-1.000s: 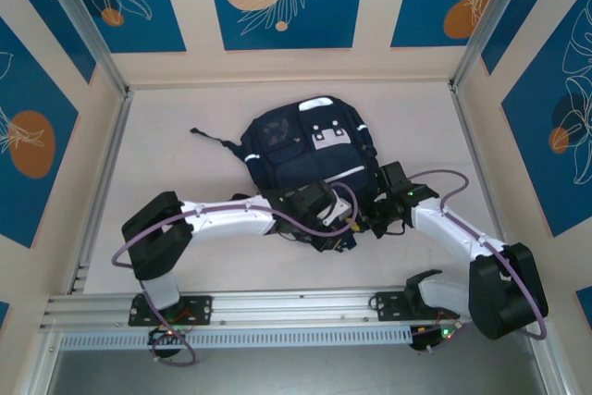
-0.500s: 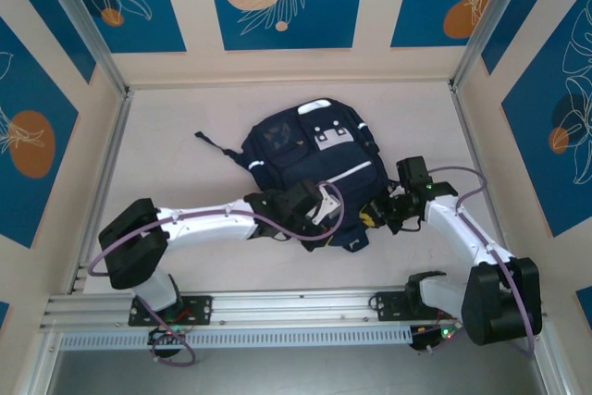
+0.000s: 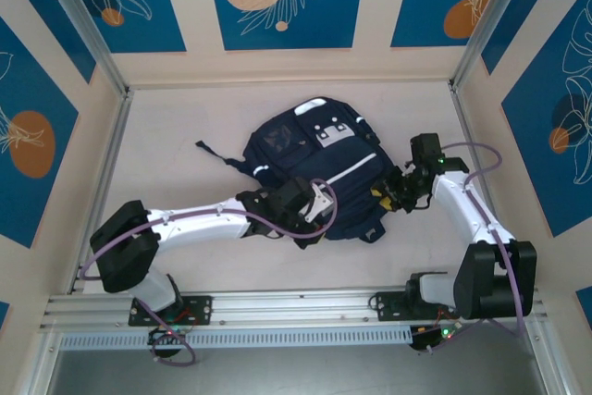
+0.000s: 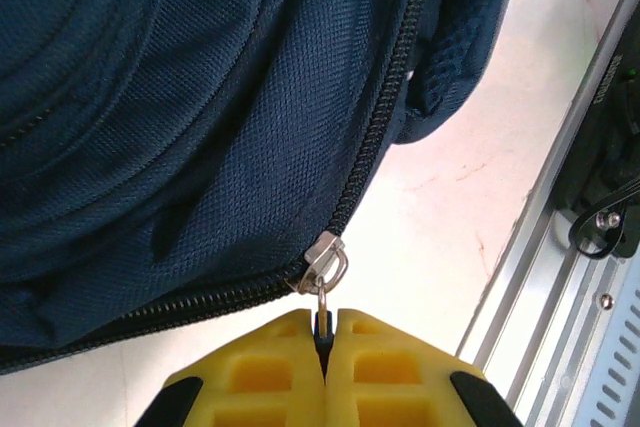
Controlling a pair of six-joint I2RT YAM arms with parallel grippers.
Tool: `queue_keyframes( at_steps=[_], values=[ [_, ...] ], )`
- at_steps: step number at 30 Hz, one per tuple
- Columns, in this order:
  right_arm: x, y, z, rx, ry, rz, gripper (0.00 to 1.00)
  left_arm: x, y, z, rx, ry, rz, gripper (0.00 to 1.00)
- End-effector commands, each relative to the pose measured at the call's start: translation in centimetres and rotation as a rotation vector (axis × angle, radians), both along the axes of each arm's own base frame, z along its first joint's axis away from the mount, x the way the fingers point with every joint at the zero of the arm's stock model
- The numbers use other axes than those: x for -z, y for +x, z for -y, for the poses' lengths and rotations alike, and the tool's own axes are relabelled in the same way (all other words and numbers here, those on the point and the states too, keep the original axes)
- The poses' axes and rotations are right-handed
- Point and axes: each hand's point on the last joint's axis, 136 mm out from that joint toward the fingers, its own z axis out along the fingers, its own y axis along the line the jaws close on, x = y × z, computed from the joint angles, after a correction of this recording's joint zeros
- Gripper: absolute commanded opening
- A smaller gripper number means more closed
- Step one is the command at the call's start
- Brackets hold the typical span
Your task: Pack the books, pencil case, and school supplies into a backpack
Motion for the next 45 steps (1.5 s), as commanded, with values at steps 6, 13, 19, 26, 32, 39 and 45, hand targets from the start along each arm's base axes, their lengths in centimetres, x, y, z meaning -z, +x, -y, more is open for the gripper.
queue_keyframes(
  at_steps=[6, 13, 19, 26, 32, 39, 45],
  values=[
    [-2.3, -3.3, -3.2, 0.082, 0.099, 0.026, 0.53, -0.4, -1.0, 1.5, 0.015, -0.021, -0.092, 0.00],
    [0.8, -7.8, -6.2, 0.237, 0.268, -0.070, 0.58, -0.6, -1.7, 3.1, 0.046, -0.033, -0.103, 0.00],
    [2.2, -6.6, -7.9, 0.215, 0.300, -0.038, 0.62, -0.5, -2.2, 4.1, 0.067, -0.038, -0.114, 0.00],
    [3.2, -5.3, -8.2, 0.195, 0.246, -0.014, 0.60, -1.0, -3.4, 5.4, 0.101, -0.067, -0.120, 0.00],
    [5.0, -6.0, -7.7, 0.176, 0.184, -0.066, 0.22, -1.2, -3.8, 5.4, 0.115, -0.067, -0.104, 0.00],
    [5.6, -6.4, -6.3, 0.134, 0.117, -0.079, 0.00, -1.2, -3.2, 3.0, 0.093, -0.036, -0.062, 0.00],
    [5.8, -6.5, -5.2, 0.110, 0.089, -0.078, 0.00, -0.5, -2.2, -0.2, 0.036, 0.007, -0.056, 0.00]
  ],
)
